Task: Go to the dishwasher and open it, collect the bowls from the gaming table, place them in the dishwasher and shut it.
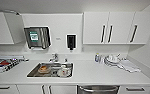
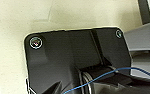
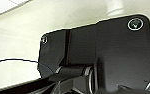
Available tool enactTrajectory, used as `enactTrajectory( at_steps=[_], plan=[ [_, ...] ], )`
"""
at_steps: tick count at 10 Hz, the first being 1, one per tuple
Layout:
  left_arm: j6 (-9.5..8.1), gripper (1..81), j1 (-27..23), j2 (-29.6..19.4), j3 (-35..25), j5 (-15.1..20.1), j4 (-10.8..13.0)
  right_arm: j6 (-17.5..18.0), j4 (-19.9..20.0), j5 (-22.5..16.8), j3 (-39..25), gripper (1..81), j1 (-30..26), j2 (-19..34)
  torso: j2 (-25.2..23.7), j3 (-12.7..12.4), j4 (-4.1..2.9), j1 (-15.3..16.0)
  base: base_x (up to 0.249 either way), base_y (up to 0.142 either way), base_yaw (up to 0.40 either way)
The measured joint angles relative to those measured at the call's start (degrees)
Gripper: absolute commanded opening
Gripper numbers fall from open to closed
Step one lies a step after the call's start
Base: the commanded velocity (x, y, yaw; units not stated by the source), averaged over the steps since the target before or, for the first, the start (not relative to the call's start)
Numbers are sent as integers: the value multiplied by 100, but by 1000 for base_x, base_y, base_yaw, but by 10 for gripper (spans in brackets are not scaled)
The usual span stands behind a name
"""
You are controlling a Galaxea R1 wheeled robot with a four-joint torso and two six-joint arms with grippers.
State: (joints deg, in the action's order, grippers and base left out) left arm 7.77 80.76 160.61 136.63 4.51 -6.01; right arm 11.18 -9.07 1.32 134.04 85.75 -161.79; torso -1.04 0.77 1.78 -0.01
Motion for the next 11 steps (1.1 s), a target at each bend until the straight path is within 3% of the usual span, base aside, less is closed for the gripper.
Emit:
enactTrajectory(
  at_steps=[11],
  plan=[
    [0,811,-11,0,5,-2,0,-2,0,2,28,811,6,-17,0,0,0,3,79,0,0]
  ],
)
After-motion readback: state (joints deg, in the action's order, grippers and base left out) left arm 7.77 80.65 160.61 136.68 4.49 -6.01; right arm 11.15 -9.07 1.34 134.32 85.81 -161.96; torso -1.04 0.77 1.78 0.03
